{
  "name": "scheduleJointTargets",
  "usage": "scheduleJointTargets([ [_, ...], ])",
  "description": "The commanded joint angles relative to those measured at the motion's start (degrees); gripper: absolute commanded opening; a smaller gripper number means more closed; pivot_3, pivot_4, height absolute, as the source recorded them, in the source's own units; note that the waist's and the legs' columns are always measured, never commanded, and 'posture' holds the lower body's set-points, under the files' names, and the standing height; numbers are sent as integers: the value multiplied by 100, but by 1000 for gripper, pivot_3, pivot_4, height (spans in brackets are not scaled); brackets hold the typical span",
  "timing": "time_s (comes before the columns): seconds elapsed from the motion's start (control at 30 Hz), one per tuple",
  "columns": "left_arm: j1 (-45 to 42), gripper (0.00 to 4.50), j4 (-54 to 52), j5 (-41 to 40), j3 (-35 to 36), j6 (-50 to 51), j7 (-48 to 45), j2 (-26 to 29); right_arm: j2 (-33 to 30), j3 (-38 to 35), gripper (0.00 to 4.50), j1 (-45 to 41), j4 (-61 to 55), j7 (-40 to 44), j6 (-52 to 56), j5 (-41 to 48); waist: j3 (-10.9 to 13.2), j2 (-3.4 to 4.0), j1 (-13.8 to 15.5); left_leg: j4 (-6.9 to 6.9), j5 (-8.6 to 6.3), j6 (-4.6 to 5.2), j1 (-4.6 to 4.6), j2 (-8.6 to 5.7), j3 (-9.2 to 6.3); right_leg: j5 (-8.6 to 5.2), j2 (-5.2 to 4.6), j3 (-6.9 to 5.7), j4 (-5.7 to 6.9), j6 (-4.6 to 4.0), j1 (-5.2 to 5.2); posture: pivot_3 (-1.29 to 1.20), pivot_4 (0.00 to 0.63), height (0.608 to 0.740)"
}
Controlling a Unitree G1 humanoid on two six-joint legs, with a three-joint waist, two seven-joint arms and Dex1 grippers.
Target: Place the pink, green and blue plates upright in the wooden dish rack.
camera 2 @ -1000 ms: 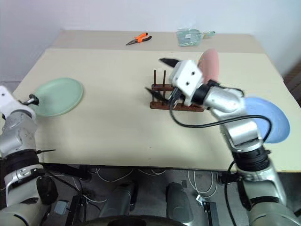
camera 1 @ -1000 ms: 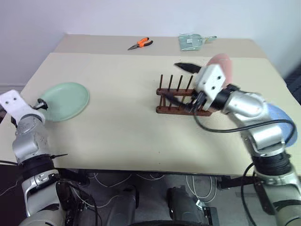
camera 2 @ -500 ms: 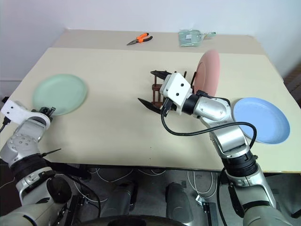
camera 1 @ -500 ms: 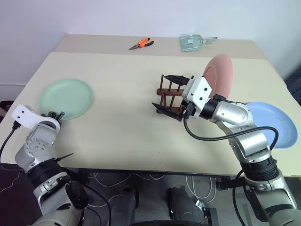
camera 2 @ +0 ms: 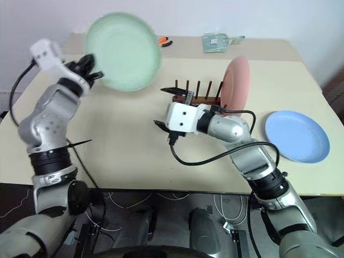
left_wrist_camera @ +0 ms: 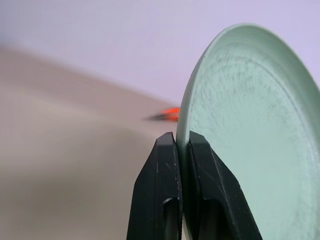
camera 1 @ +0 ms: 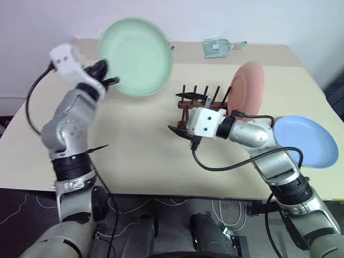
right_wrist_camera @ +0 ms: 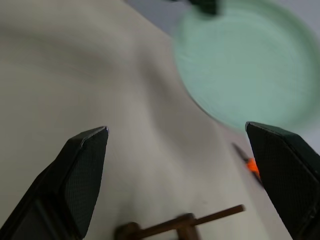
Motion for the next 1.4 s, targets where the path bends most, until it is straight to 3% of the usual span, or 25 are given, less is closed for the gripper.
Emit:
scheduleJointTargets([
  [0.03,-136,15,-612,-212,-321,456,102,-161,101,75,4500,-459,483,-621,-514,-949,1,1,-18,0,1,-1,0,0,1,0,0,2,3,0,-3,0,150,740],
  [0.17,-163,15,-876,-526,-279,715,179,-377,147,217,4500,-605,1038,-859,-890,-1469,1,2,-11,-5,2,-2,0,6,1,0,8,5,6,-1,-10,0,150,740],
  [0.23,-111,0,-921,-569,-301,831,178,-381,151,235,3965,-595,1206,-925,-1002,-1659,1,2,4,-4,2,-3,0,6,1,0,8,5,4,-1,-8,0,150,740],
  [0.3,-60,0,-942,-605,-275,896,179,-371,185,178,3162,-547,1219,-971,-999,-1741,1,2,12,-3,2,-3,0,4,1,0,7,5,3,-1,-5,0,150,740],
  [0.5,-57,0,-892,-774,-169,954,103,-399,168,162,55,-485,1251,-1010,-1162,-1957,1,1,9,-3,2,-3,0,4,0,0,7,5,3,-1,-4,0,150,740],
  [0.6,-119,1023,-906,-864,-38,779,27,-436,169,122,0,-488,1263,-1105,-1230,-2149,1,2,13,-2,2,-3,0,4,0,0,8,4,2,-1,-3,0,150,740],
  [0.7,-459,2293,-512,-395,335,-26,306,-253,168,8,0,-453,1231,-1197,-1229,-2199,2,1,27,-1,3,-4,0,4,0,0,7,5,2,-1,-3,0,150,740],
  [0.77,-567,2293,-215,-121,498,-493,406,-75,161,-76,0,-418,1210,-1216,-1232,-2161,2,1,-1,-2,4,-6,0,4,0,0,8,5,2,-1,-5,0,150,740],
  [0.9,-178,2293,482,1651,-245,-2100,-257,1301,287,-794,0,-159,938,-1250,-1210,-1283,2,2,-22,-20,6,-8,6,6,7,0,10,10,2,-2,-9,0,150,740],
  [1.0,485,2293,912,2378,-947,-2855,-952,1822,782,-1572,0,-46,408,-1138,-834,161,2,6,14,-26,6,-8,6,5,7,0,10,12,0,-3,-9,0,150,740],
  [1.23,2061,2293,530,1859,-1999,-3604,-3307,1554,1999,-3166,0,141,-813,-1516,2110,4130,2,7,23,-22,5,-7,2,5,-11,2,1,7,-4,-8,-2,0,150,740],
  [1.4,2291,2293,270,1488,-2080,-3306,-3833,1275,2008,-3543,0,352,-1013,-1926,2871,5073,13,25,8,-32,5,-6,2,11,-8,-9,0,8,1,-35,-17,0,150,740],
])
